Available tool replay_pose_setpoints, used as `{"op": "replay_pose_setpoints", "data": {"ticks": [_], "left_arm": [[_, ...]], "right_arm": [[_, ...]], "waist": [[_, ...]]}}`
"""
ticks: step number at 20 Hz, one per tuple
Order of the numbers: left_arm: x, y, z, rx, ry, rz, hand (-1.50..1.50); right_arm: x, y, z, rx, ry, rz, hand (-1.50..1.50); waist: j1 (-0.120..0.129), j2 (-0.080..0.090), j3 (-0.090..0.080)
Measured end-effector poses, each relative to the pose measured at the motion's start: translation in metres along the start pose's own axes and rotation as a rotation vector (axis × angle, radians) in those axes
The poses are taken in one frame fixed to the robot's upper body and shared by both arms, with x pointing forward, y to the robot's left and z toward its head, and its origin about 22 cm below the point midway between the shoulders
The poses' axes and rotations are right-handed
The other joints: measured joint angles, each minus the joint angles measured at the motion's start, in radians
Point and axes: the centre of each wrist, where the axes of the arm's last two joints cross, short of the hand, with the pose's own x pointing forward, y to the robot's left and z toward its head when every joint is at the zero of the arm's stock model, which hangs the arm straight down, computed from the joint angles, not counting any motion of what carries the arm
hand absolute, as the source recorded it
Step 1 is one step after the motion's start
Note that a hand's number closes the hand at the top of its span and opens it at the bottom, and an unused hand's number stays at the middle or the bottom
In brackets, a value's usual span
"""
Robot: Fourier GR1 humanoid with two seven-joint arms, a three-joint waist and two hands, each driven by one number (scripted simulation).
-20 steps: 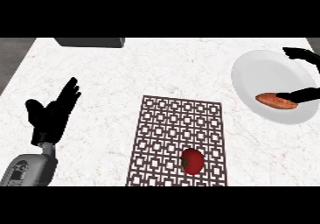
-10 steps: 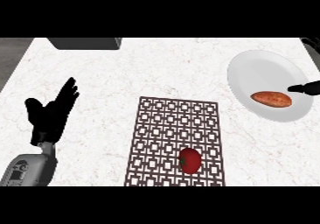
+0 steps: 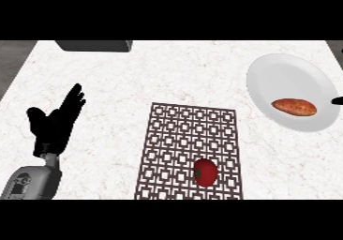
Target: Pick the sweet potato from the placemat and place it in the plate
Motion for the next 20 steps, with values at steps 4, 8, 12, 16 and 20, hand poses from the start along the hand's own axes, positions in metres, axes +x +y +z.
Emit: {"op": "replay_pose_setpoints", "data": {"ticks": [4, 8, 12, 16, 20], "left_arm": [[0.001, 0.0, -0.001, -0.006, -0.002, 0.001, 0.0], [0.008, -0.004, -0.001, -0.016, -0.008, -0.001, 0.0], [0.008, -0.006, -0.002, -0.022, -0.015, 0.0, 0.0], [0.007, -0.003, -0.005, -0.024, -0.013, -0.001, 0.0], [0.009, -0.004, -0.004, -0.029, -0.014, -0.003, 0.0]], "right_arm": [[0.0, -0.012, 0.013, -0.025, 0.002, 0.016, -1.5], [-0.003, -0.023, 0.027, -0.052, 0.013, 0.04, -1.5], [0.001, -0.033, 0.035, -0.08, 0.016, 0.057, -1.5], [0.003, -0.041, 0.043, -0.091, 0.026, 0.077, -1.5], [-0.001, -0.045, 0.053, -0.1, 0.048, 0.111, -1.5]], "waist": [[0.006, 0.004, 0.001], [0.012, 0.006, 0.002], [0.018, 0.009, 0.003], [0.02, 0.012, 0.003], [0.025, 0.013, 0.005]]}}
